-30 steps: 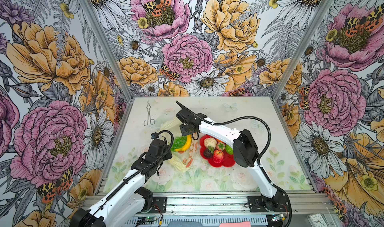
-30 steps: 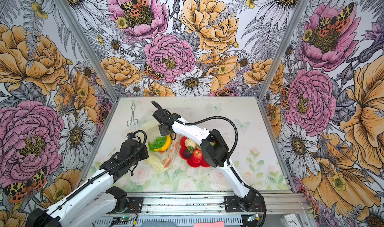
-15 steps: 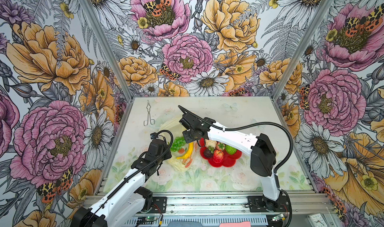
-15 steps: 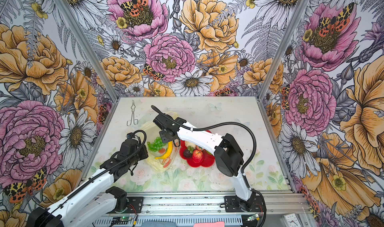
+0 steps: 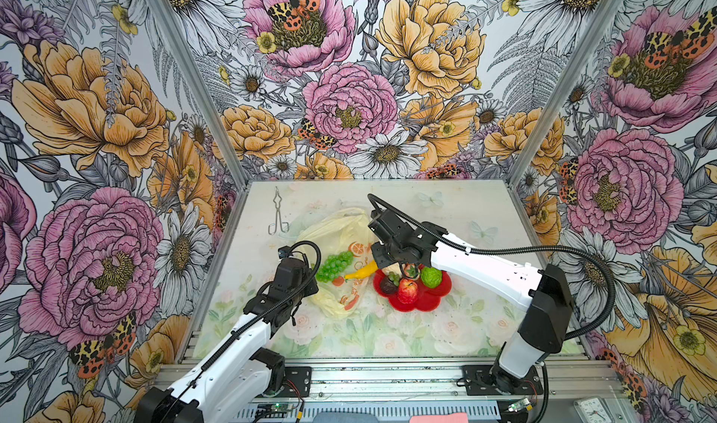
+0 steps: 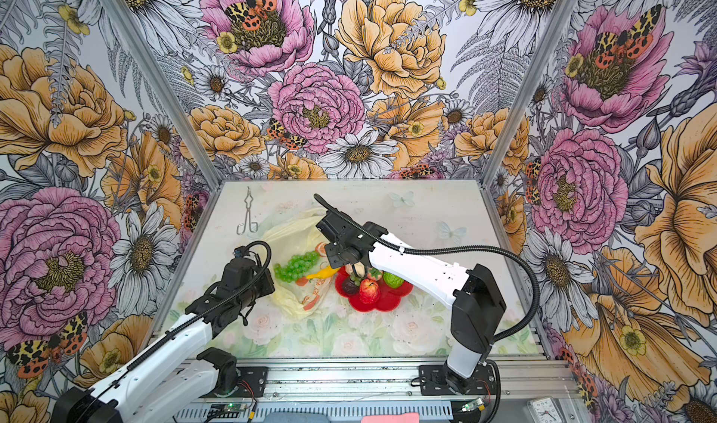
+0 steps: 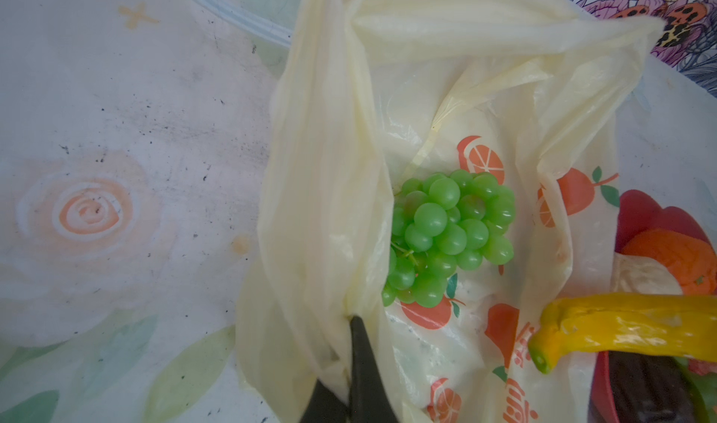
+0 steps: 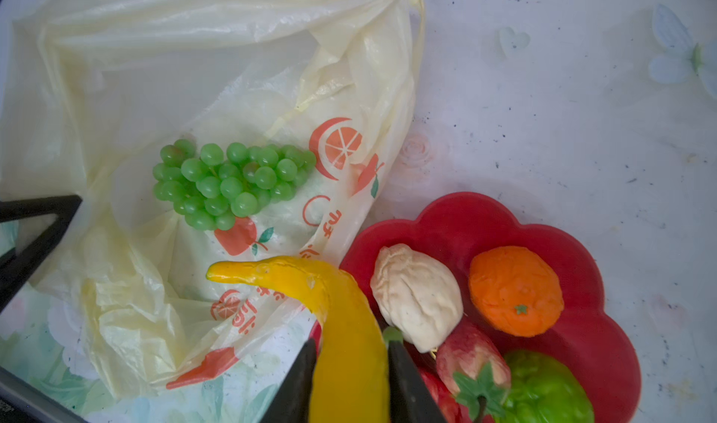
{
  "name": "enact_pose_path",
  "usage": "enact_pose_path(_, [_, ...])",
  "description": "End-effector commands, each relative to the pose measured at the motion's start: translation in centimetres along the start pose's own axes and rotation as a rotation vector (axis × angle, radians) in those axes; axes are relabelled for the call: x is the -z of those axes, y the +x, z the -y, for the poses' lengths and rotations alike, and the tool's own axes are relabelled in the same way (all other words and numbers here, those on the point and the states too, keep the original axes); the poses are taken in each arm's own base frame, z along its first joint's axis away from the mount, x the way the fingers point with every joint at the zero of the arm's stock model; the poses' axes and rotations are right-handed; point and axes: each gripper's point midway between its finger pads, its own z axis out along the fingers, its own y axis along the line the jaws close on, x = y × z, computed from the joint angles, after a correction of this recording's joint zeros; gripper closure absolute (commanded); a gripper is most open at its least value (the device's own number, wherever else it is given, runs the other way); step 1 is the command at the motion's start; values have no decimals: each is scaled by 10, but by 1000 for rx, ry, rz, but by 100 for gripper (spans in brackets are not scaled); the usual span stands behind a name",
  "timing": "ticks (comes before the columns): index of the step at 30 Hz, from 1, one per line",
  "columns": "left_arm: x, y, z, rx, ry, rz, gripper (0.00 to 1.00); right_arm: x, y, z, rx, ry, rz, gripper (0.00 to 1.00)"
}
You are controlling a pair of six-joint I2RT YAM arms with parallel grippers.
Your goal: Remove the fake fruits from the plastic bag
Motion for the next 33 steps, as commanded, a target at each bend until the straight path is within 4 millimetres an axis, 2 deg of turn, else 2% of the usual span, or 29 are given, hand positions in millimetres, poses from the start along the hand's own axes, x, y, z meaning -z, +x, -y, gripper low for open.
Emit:
enact_pose_path(1, [2, -7, 6, -7, 36, 21, 100, 23, -1, 26, -47, 20, 51, 67])
enact_pose_path(3, [3, -6, 6, -7, 40, 23, 100, 30, 6, 37, -67, 25, 56, 67])
enact_pose_path(4, [4, -6, 7, -7, 42, 24, 100, 31, 8, 49, -91, 37, 57, 67])
enact_pose_path(7, [4, -6, 7, -6, 42, 26, 100, 37, 16, 61, -117, 39, 61, 66])
enact_pose_path(17, [2, -5, 7, -9, 39, 17, 100, 30, 31, 74, -141, 62, 29, 66])
enact_pose_path(19, [2, -6, 7, -7, 41, 19, 100, 26, 28, 64, -172, 12, 30, 66])
enact_pose_path(23, [3, -5, 7, -7, 39, 20, 100, 16, 18, 23, -220, -36, 55, 62])
enact_pose_path(26, [3, -5, 8, -8, 41, 21, 100, 2, 17, -8, -270, -11, 85, 57])
enact_pose_path(29, [4, -6, 8, -9, 43, 24, 100, -14, 19, -35, -355, -77, 113, 55])
enact_pose_path(31, [4, -6, 8, -9, 45, 27, 100, -21, 16, -43, -384, -92, 145, 53])
enact_pose_path(33, [4, -6, 8, -12, 48, 28, 100, -31, 10, -52, -322, -94, 142, 49])
